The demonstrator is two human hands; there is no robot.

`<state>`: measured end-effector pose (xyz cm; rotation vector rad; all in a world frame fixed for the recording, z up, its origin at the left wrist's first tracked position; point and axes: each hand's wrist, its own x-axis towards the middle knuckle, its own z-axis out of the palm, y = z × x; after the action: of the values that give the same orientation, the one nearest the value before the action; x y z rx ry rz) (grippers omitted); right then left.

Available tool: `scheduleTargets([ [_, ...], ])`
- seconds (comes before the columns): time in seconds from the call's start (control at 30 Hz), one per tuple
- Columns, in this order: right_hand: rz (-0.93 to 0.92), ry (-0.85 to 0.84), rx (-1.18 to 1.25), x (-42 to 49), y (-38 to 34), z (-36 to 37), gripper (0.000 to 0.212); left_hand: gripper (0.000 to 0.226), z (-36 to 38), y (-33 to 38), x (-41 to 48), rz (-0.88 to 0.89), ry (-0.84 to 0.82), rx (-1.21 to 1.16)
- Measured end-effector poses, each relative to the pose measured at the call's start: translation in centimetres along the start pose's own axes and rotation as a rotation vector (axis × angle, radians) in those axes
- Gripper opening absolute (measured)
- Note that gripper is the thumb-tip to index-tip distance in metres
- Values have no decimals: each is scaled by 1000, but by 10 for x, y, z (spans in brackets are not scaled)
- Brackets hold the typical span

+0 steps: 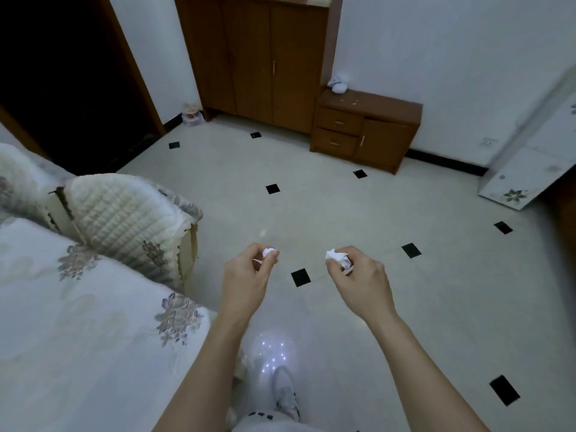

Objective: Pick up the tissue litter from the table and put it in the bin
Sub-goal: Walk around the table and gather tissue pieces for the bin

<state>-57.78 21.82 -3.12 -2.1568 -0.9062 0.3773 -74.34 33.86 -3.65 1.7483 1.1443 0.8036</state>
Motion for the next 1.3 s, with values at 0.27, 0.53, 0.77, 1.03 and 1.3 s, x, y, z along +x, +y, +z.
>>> scheduleTargets([
  [0.27, -46, -41, 15, 141, -49, 30, 24, 14, -4, 13, 147, -16, 19, 70],
  [0.53, -70, -109, 43, 252, -66, 79, 26, 14, -2, 0, 245, -36, 100, 89],
  [0.77, -134, -189, 108, 372, -91, 128, 21, 13, 4, -13, 357, -81, 195, 109],
  [1.03, -245, -330, 118, 552, -153, 166, 20, 14, 6, 2, 501, -137, 337, 183],
  [1.3, -364, -515, 160, 632, -226, 238, 22, 15, -31, -8, 565, -242, 543, 211],
])
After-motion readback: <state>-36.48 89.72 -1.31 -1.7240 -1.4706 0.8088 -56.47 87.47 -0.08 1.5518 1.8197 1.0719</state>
